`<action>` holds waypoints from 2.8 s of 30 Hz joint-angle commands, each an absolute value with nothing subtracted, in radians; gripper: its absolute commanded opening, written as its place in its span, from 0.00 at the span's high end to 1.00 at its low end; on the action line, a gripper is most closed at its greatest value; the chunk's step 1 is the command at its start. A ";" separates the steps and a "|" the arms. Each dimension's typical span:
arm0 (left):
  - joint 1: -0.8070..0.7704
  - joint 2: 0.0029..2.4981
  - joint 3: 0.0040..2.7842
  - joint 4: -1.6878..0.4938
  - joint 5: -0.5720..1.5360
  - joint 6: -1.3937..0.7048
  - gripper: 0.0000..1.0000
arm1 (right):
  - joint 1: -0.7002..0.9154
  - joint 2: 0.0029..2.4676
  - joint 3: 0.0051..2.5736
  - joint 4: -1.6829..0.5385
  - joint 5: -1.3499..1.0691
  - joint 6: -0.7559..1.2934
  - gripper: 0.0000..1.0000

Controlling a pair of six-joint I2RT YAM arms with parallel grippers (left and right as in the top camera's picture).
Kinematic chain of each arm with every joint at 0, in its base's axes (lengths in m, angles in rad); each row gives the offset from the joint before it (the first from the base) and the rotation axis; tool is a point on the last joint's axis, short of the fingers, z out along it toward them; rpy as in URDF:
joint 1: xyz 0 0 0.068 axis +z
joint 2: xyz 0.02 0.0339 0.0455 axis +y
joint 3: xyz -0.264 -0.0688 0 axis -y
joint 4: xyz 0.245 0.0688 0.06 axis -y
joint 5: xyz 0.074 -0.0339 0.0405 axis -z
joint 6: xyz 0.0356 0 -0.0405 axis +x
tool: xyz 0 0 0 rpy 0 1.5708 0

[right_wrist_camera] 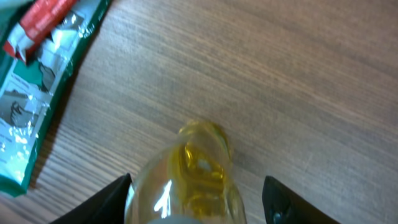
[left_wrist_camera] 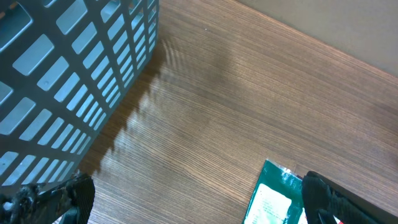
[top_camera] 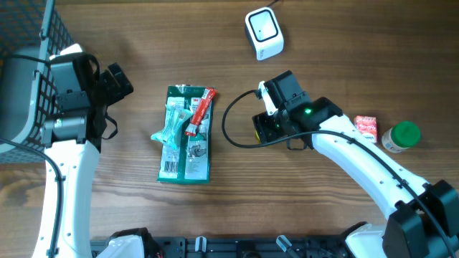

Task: Scan the item barcode
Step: 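Close the right gripper on the oil bottle and lift it, then hold the oil bottle sideways toward the white scanner with the right gripper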

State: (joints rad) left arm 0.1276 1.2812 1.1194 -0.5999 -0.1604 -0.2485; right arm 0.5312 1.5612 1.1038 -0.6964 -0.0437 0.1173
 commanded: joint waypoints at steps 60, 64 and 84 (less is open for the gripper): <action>0.134 1.283 1.127 -0.596 -0.170 -0.240 0.00 | 0.168 1.410 1.167 -0.587 -1.243 0.553 0.96; 0.134 1.283 1.127 -0.596 -0.170 -0.240 0.00 | 0.168 1.410 1.167 -0.584 -1.259 0.553 0.96; 0.134 1.283 1.127 -0.596 -0.170 -0.240 0.00 | 0.168 1.410 1.167 -0.585 -1.220 0.545 0.96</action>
State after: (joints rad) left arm 0.1276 1.2812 1.1194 -0.5999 -0.1604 -0.2485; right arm 0.1677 1.4212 1.1458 -0.5926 -1.1969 0.5385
